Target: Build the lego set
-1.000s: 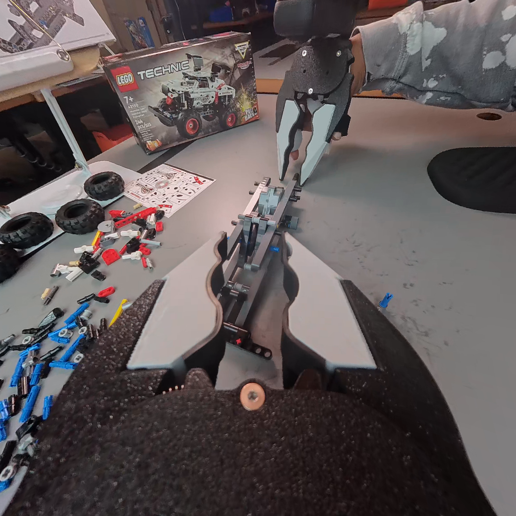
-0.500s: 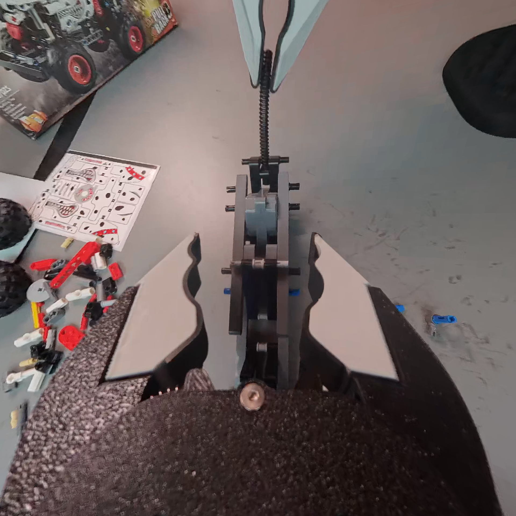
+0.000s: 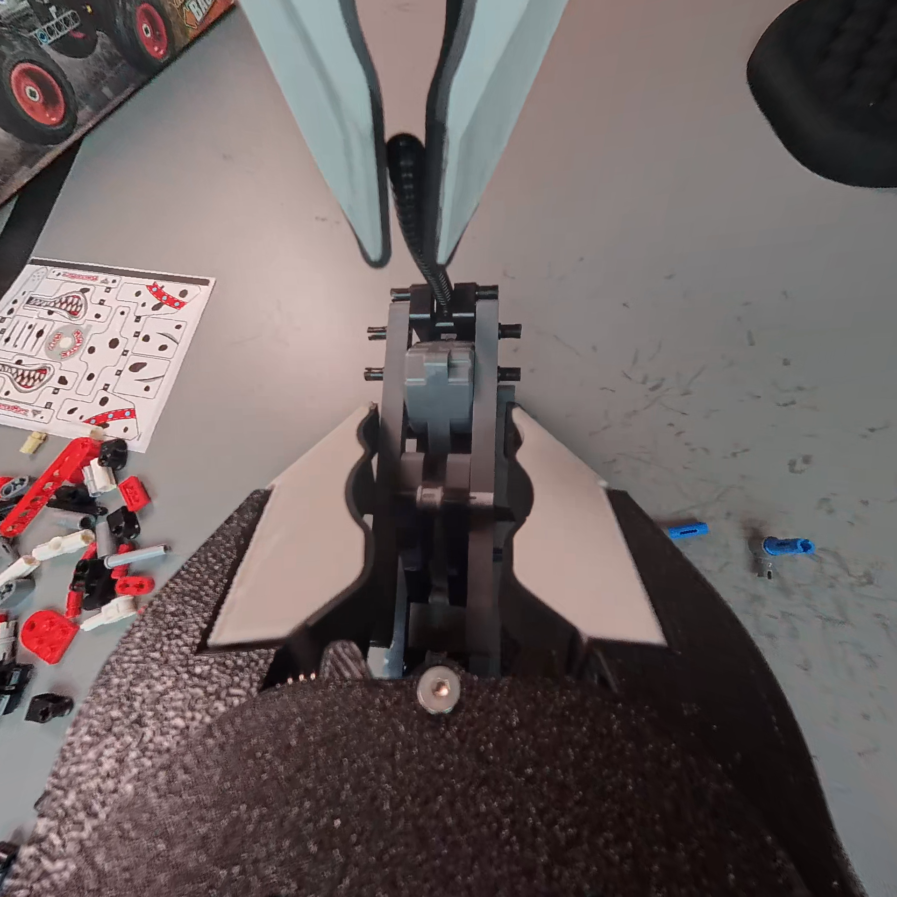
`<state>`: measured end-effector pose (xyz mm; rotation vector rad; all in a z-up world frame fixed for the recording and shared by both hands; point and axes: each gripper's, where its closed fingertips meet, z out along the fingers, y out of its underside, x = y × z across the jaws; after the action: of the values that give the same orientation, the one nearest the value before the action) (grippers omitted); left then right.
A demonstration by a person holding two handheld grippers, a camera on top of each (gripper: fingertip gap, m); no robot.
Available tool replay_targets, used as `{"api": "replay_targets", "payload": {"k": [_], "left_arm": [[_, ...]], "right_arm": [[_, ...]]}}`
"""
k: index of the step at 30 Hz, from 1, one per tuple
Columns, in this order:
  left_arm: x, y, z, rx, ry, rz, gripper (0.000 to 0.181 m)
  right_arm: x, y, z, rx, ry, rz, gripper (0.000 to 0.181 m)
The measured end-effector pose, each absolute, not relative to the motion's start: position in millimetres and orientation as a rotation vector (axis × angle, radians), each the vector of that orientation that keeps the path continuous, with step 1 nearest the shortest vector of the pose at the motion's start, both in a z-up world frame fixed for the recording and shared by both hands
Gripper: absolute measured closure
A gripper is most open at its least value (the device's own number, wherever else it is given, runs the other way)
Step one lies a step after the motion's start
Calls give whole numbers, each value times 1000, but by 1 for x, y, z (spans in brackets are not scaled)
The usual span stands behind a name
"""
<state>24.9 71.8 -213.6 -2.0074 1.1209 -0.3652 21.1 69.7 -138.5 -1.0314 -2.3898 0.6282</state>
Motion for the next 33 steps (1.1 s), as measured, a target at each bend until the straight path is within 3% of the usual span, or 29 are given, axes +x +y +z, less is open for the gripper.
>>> {"api": "replay_targets", "payload": {"k": [4,13,22,29,33], "left_arm": [[29,69,-197,-1942,1052,-489,123],[28,73,-187,-1919,1017,-498,131],[29,72,-188,-1921,1005,-515,133],[29,71,-188,-1927,1021,-530,134],[29,71,-188,-1933,1033,-547,134]], "right_arm": [[12,61,-141,-1061,-2365,746,175],[1,58,-142,-1064,-2275,813,174],[17,88,-102,-1159,-1933,997,143],[107,140,-218,-1522,-2216,676,142],[105,133,-234,-1541,-2226,714,161]]}}
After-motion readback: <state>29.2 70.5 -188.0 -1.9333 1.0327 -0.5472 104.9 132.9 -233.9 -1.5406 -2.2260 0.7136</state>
